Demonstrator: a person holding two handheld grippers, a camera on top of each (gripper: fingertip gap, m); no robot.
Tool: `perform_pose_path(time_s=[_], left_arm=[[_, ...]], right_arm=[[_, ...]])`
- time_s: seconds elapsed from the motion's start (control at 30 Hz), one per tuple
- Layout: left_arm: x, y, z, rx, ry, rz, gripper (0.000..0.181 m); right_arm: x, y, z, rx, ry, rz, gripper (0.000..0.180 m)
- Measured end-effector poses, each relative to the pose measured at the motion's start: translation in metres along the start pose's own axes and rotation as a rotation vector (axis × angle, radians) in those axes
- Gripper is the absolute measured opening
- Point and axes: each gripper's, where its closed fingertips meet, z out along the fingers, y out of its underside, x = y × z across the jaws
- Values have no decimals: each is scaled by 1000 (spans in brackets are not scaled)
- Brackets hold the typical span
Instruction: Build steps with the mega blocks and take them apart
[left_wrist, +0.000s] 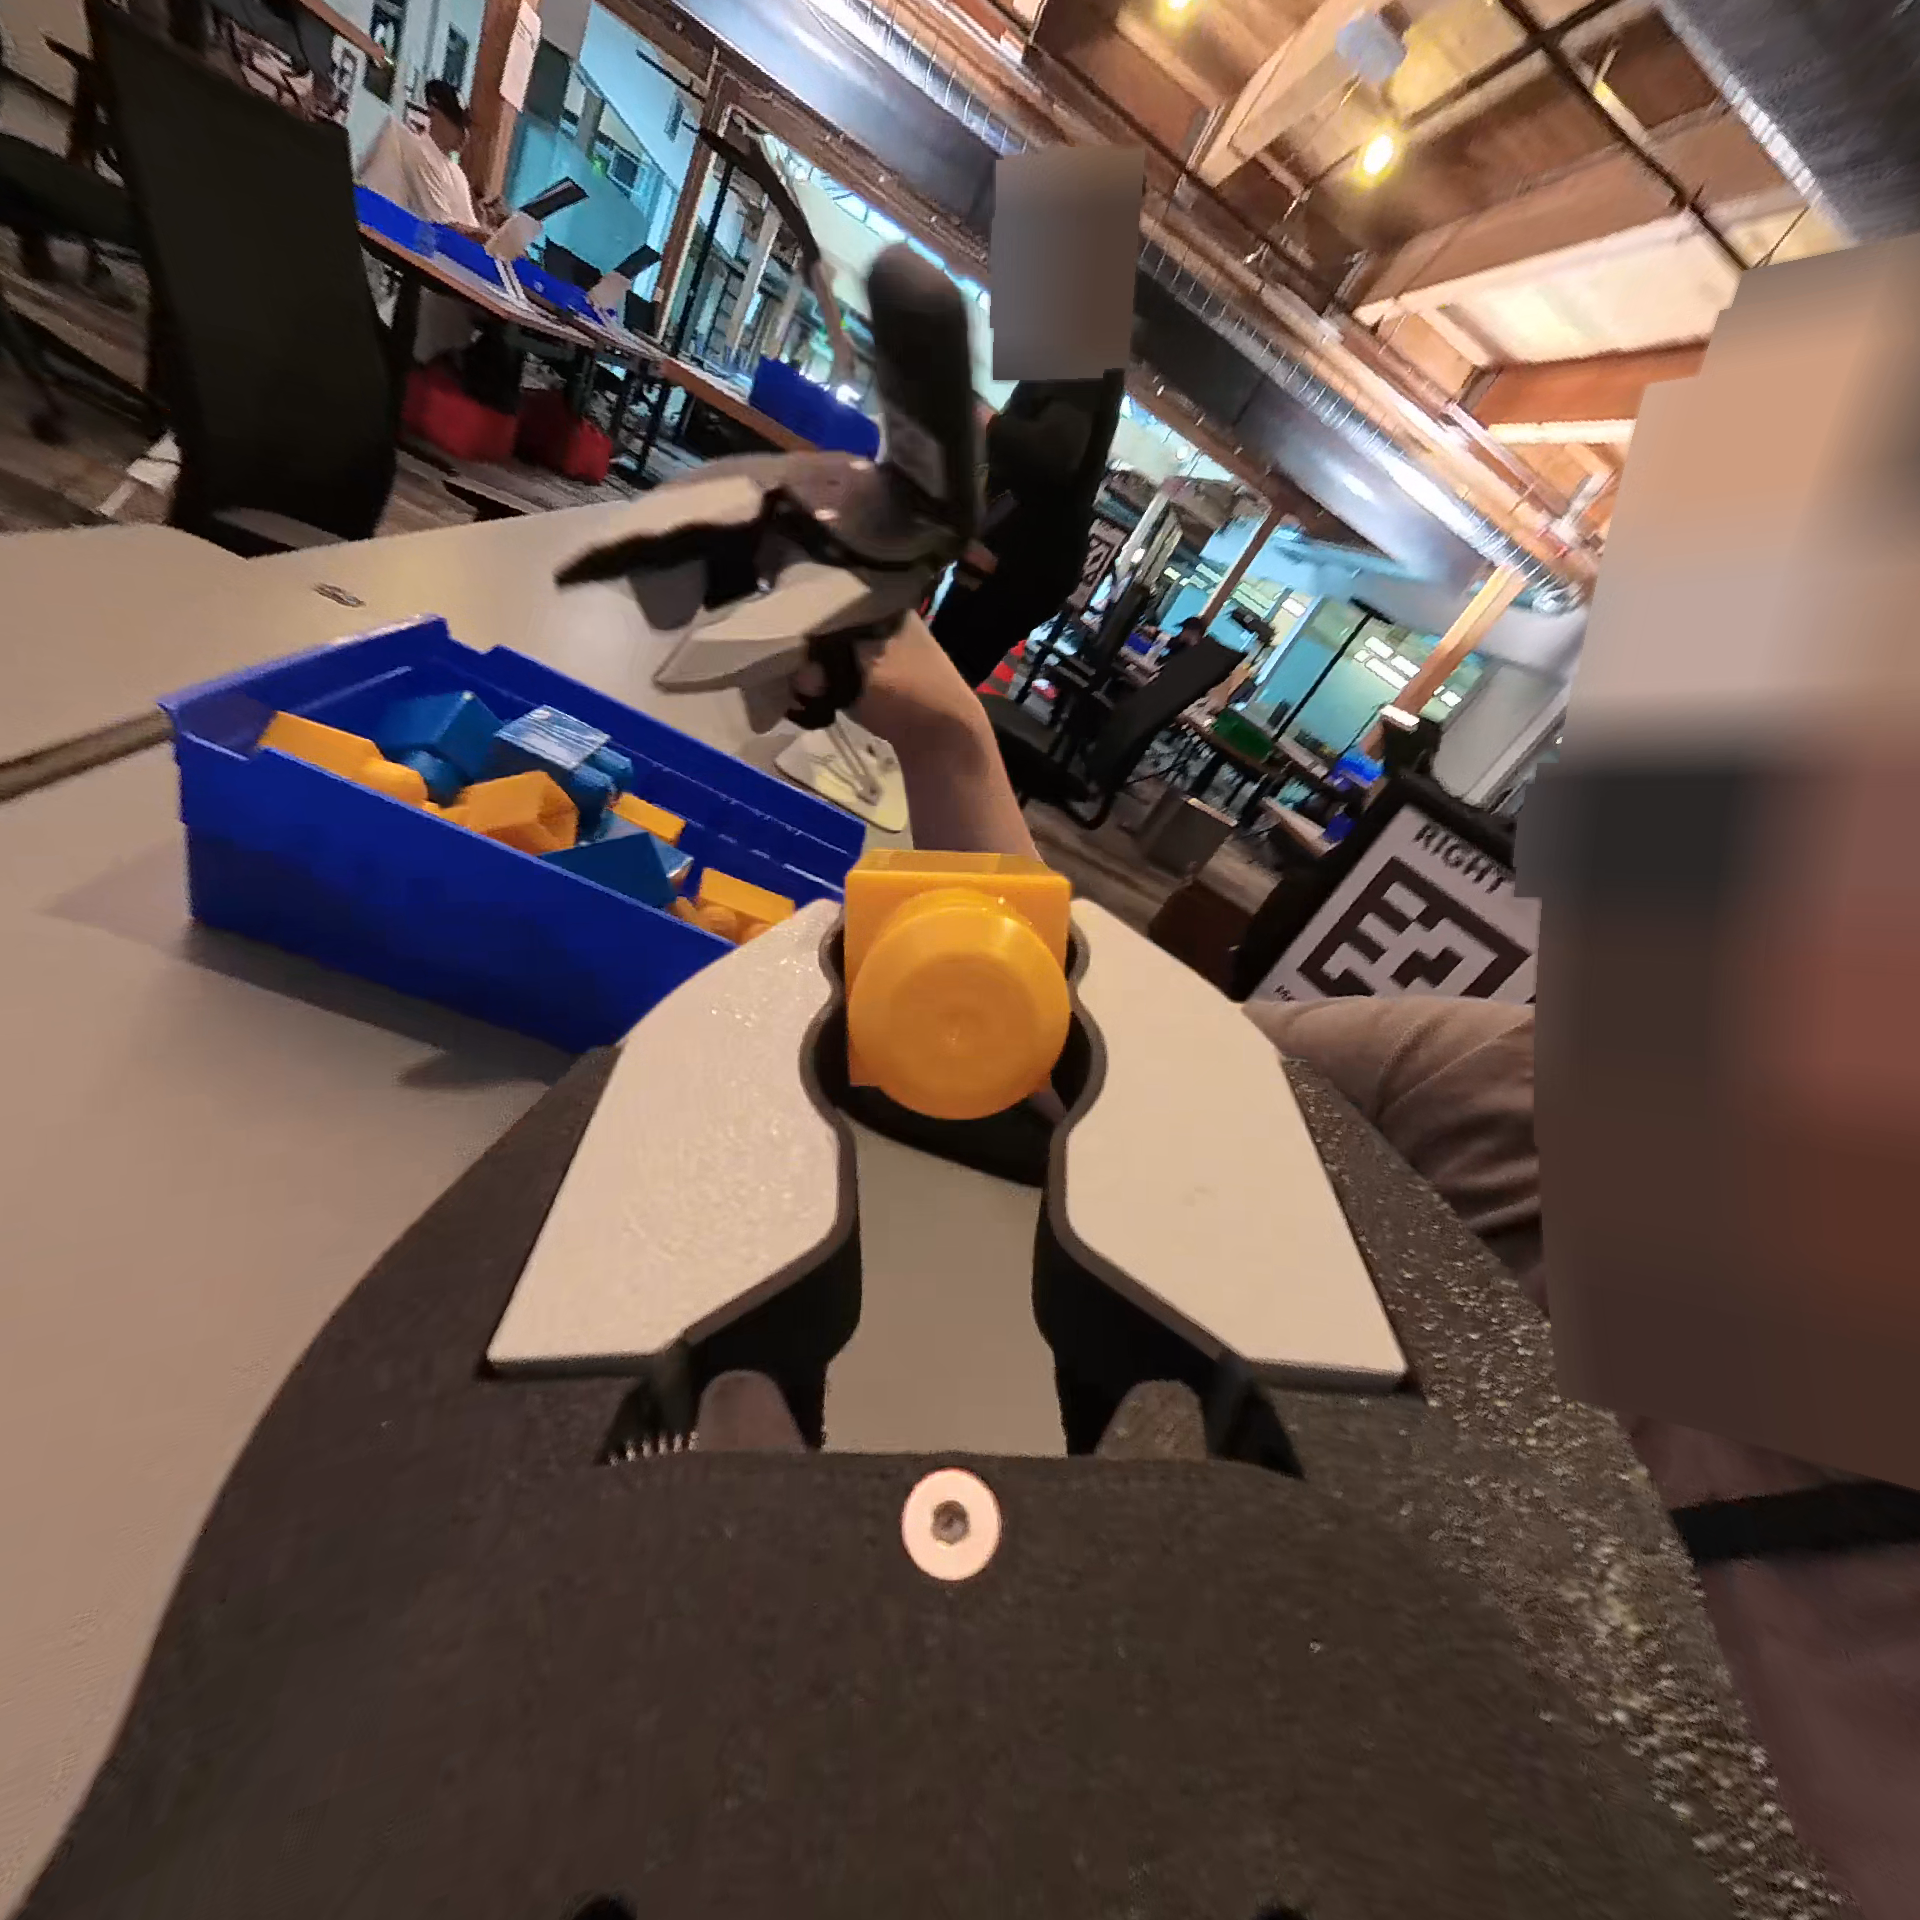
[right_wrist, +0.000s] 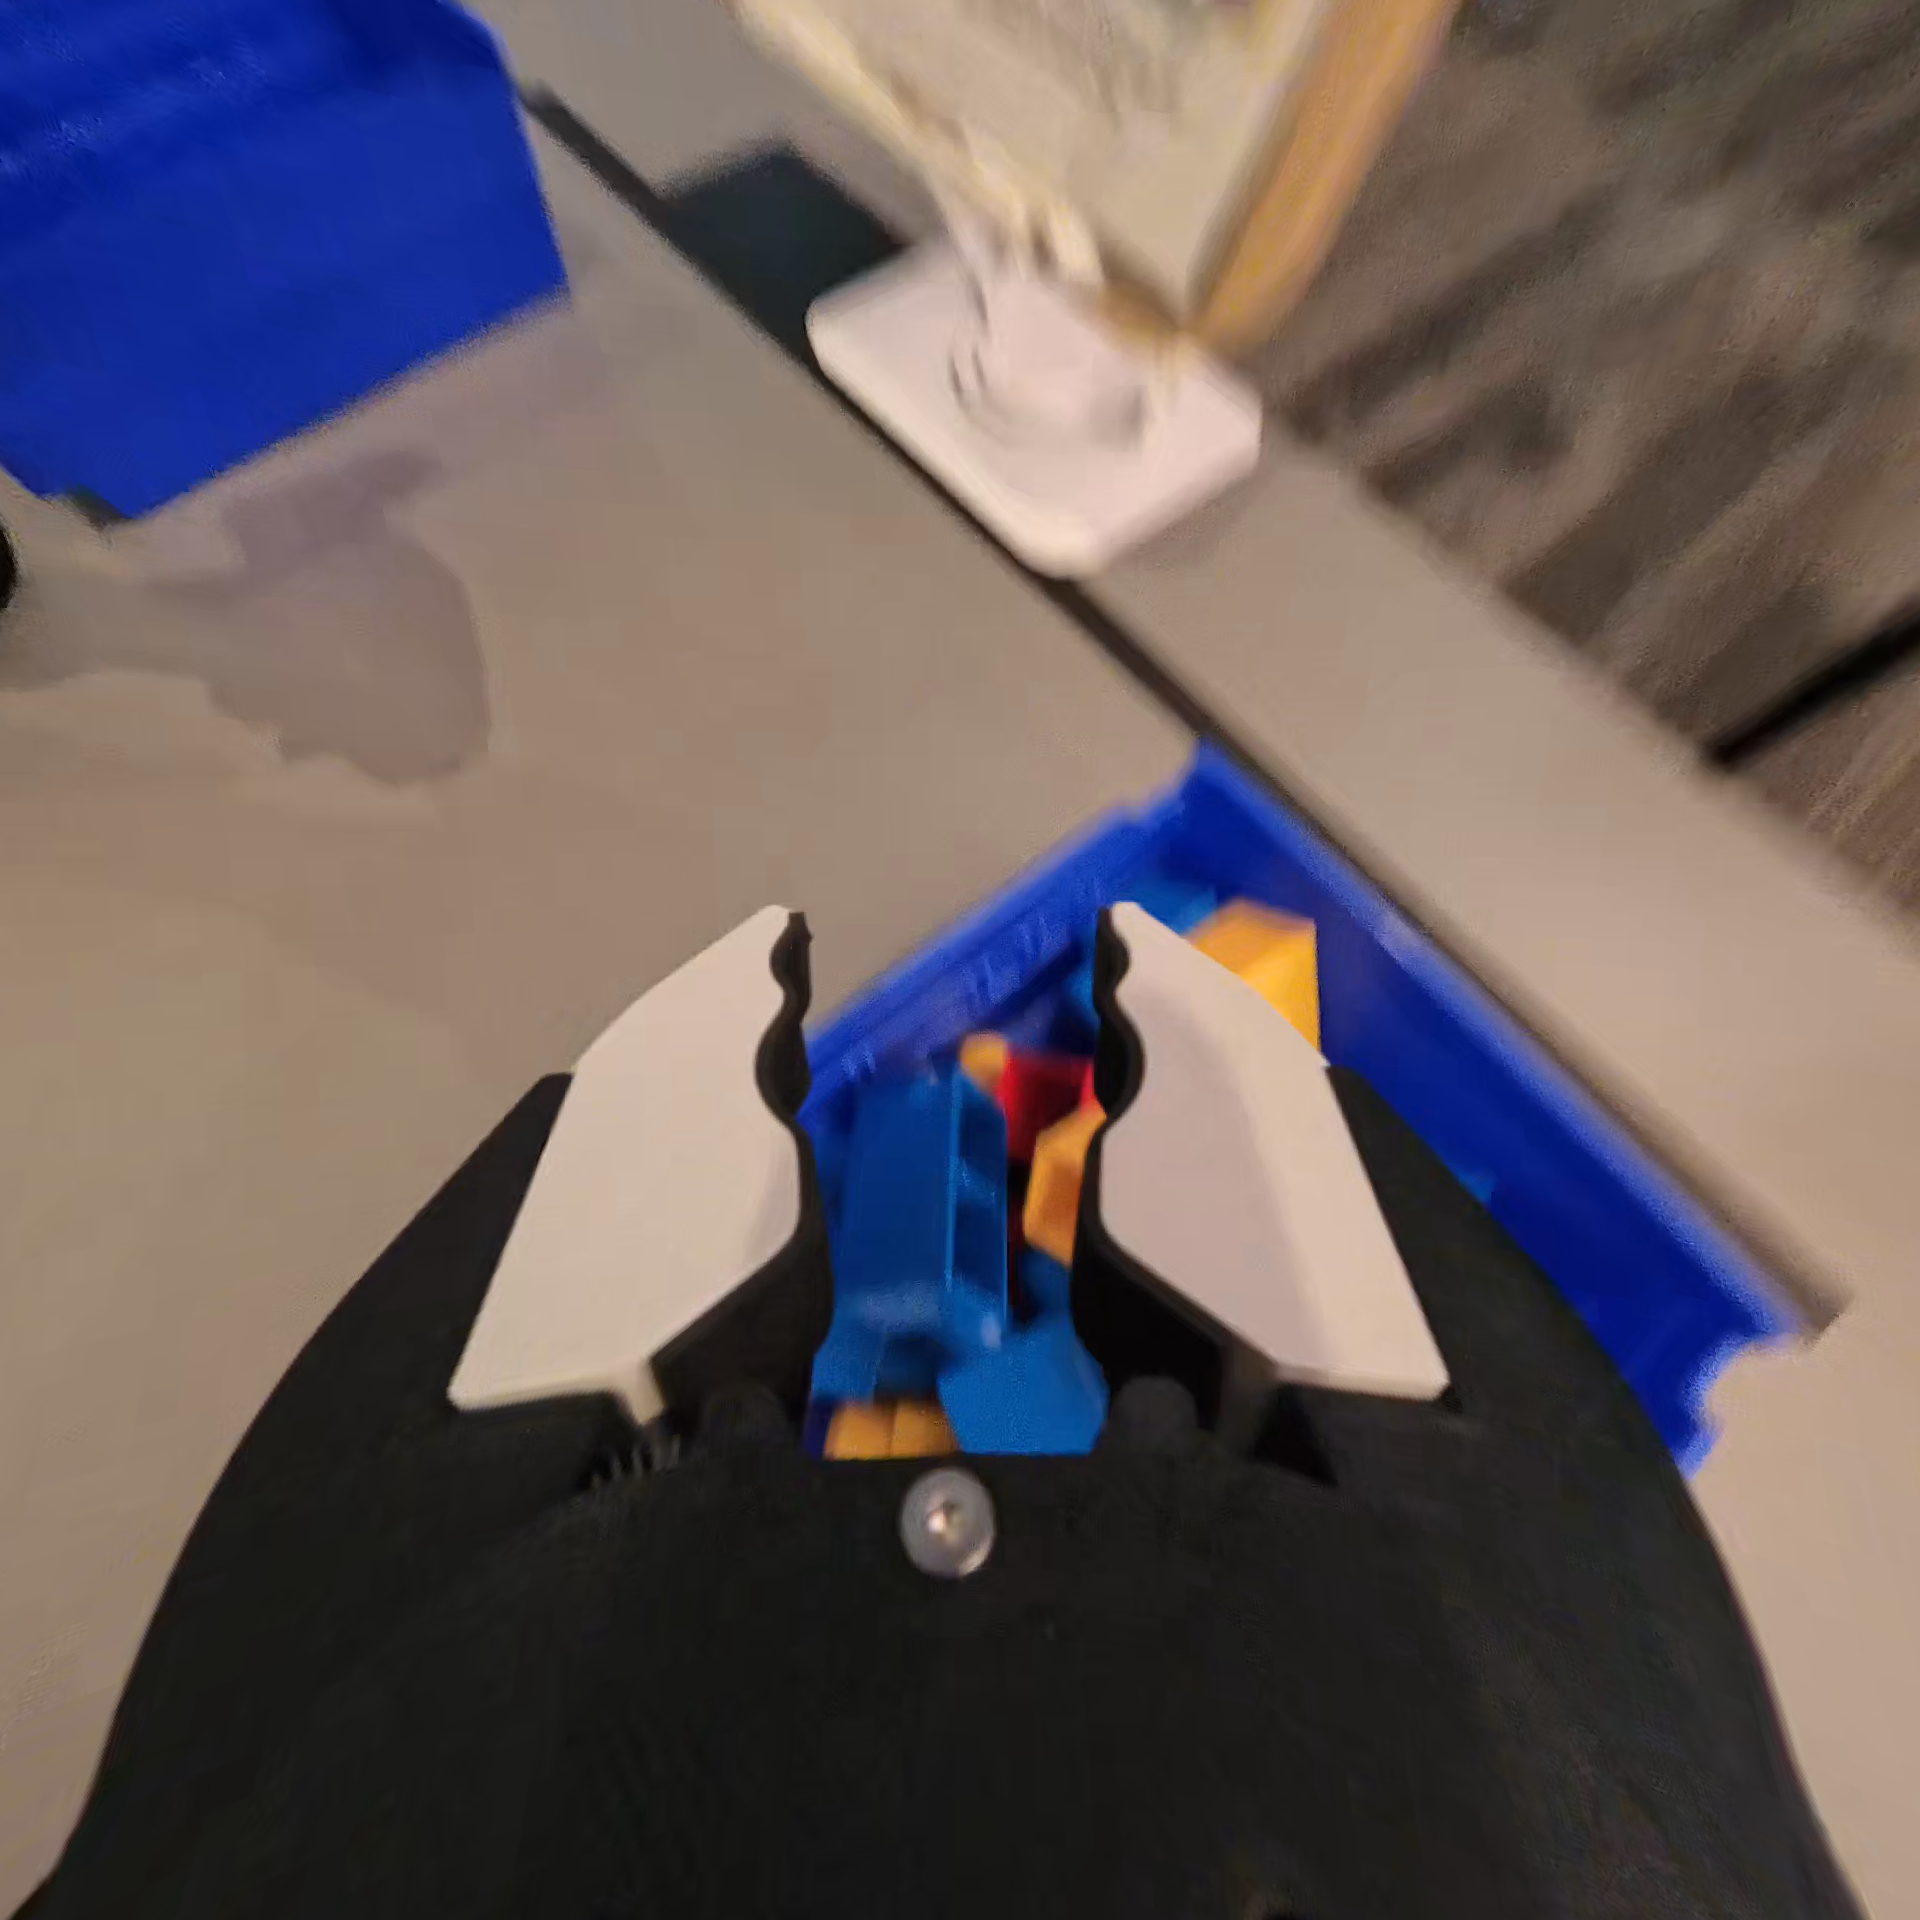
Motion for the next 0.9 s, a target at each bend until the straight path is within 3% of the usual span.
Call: perform_pose_path(time_s=[0.1,0.2,0.3,0.33,0.37,0.4,0.47,0.57,0.7,0.8,0.9], left_arm=[[-6,4,6,21,17,-70,36],[-14,10,10,16,-5,-97,36],[-12,15,16,11,4,-104,36],[-11,17,19,5,13,-102,36],[-8,19,21,5,30,-96,37],[-5,17,23,12,51,-85,41],[6,4,18,45,101,-74,60],[23,-28,-9,133,107,9,54],[34,-65,-54,223,-34,162,50],[40,-79,-79,254,-98,215,50],[45,-86,-93,268,-107,214,50]], right_arm=[[-78,-63,-1,278,-43,-380,67],[-171,-85,12,488,-168,-661,67],[-208,-84,44,478,-138,-751,66],[-210,-87,49,504,-90,-758,60],[-213,-91,51,546,-56,-762,42],[-214,-92,49,566,-42,-779,39],[-201,-91,41,509,-2,-820,38],[-151,-83,4,378,-29,-700,37],[-72,6,-35,-21,-173,-382,37],[-13,75,-42,-234,-79,-264,38],[23,112,-31,-347,-19,-134,38]])
